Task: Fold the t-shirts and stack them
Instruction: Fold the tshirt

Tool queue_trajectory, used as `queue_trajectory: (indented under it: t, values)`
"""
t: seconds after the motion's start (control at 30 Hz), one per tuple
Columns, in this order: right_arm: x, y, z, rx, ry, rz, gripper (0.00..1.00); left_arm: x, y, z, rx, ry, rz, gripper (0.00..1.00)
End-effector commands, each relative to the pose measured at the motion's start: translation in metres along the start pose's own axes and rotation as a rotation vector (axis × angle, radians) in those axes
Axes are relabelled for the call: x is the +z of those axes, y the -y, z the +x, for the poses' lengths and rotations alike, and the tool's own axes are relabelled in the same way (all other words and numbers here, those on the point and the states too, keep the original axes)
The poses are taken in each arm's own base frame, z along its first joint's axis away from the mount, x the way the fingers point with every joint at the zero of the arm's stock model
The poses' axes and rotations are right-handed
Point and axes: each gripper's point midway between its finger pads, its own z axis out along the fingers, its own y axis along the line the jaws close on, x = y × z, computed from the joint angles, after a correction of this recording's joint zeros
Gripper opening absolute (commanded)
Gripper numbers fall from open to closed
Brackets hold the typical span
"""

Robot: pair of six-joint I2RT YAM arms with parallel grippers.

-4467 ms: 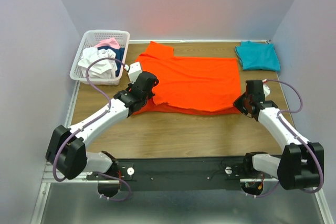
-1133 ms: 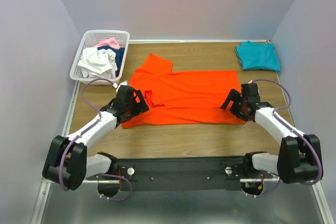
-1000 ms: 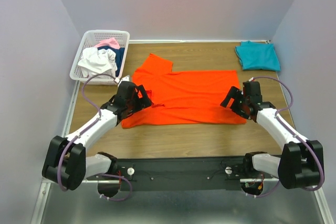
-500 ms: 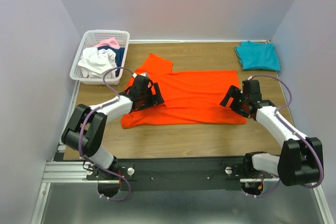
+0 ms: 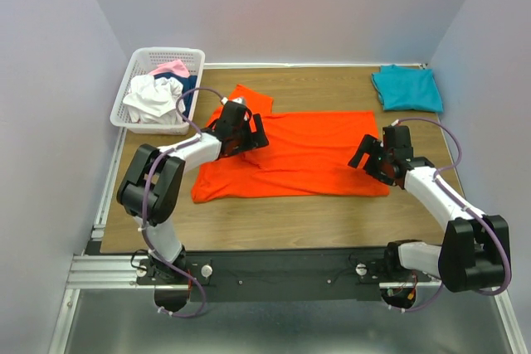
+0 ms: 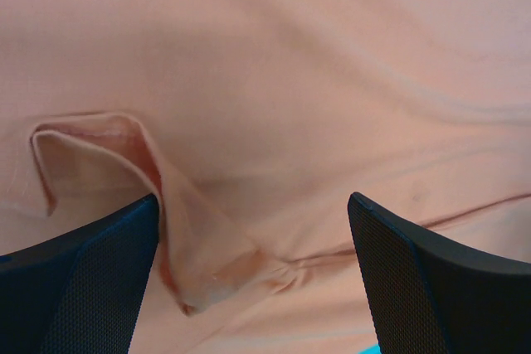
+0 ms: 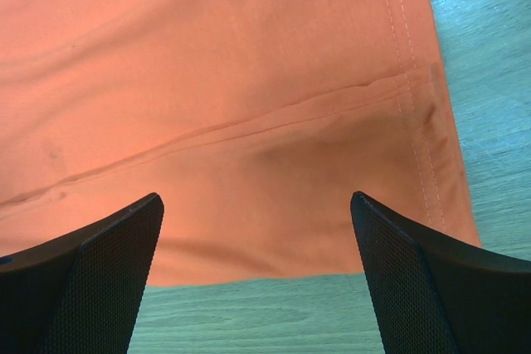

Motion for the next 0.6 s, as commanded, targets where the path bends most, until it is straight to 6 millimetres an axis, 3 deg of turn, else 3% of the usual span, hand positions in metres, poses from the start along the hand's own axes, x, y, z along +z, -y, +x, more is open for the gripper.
queue_trajectory:
  t: [0.0,0.07,0.2,0.37,0.43,0.57]
  values:
    - [-0.006,0.0,-0.011,-0.01,0.034,0.016,1.0,0.002,0.03,-0.036,0.052,0.066,0.067,0.98]
    - [-0.008,-0.001,-0.012,-0.013,0.041,0.012,1.0,0.005,0.041,-0.052,0.061,0.092,0.085,0.98]
    - [-0.011,-0.002,-0.012,-0.019,0.046,-0.001,1.0,0.014,0.041,-0.068,0.078,0.097,0.03,0.98]
    - [-0.016,-0.004,-0.014,-0.038,0.063,-0.016,1.0,-0.001,0.04,-0.082,0.08,0.148,-0.005,0.98]
    - [-0.018,-0.005,-0.016,-0.047,0.075,-0.024,1.0,-0.014,0.038,-0.083,0.078,0.174,-0.008,0.98]
    - [-0.022,-0.017,-0.022,-0.068,0.073,-0.077,1.0,-0.027,0.024,-0.068,0.06,0.179,-0.029,0.98]
